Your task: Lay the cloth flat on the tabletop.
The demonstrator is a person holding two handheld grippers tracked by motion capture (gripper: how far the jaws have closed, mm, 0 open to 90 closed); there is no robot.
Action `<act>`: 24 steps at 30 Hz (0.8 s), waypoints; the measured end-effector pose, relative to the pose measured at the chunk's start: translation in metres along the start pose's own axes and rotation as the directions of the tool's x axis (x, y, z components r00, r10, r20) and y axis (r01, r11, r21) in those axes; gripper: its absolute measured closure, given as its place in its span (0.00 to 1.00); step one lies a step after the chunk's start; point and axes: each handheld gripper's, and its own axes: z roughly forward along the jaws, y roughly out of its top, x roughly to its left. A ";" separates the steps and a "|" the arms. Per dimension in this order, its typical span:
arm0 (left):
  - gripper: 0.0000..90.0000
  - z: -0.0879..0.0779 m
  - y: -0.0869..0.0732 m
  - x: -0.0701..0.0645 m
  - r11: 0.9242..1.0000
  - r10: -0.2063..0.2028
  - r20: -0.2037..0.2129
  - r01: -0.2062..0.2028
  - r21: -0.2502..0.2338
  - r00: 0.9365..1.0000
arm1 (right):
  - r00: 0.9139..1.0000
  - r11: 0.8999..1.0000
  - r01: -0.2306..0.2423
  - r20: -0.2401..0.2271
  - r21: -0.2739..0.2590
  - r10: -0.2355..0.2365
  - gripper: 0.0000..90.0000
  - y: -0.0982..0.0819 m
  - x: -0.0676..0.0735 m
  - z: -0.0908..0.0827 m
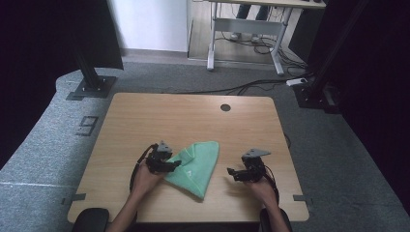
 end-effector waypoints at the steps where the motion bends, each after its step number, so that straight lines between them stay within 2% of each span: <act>1: 0.46 -0.001 0.001 -0.001 1.000 0.008 -0.004 -0.008 0.002 1.000 | 1.000 1.000 -0.003 0.000 0.000 0.003 0.18 0.001 0.000 0.000; 5: 0.43 -0.009 0.005 -0.001 0.999 0.034 0.005 -0.034 -0.001 0.999 | 1.000 1.000 0.004 0.001 -0.010 -0.004 0.18 0.005 0.001 0.001; 12: 0.42 -0.021 0.017 -0.007 0.996 0.084 0.037 -0.083 -0.033 0.996 | 1.000 1.000 0.005 -0.011 -0.006 -0.005 0.18 0.013 0.003 0.009; 17: 0.41 -0.029 0.019 -0.007 0.995 0.095 0.040 -0.093 -0.042 0.995 | 1.000 1.000 0.004 -0.016 -0.009 -0.004 0.17 0.021 0.006 0.016; 24: 0.42 -0.036 0.015 -0.001 0.994 0.105 0.043 -0.103 -0.042 0.994 | 0.999 1.000 0.009 -0.032 -0.016 -0.009 0.18 0.032 0.009 0.026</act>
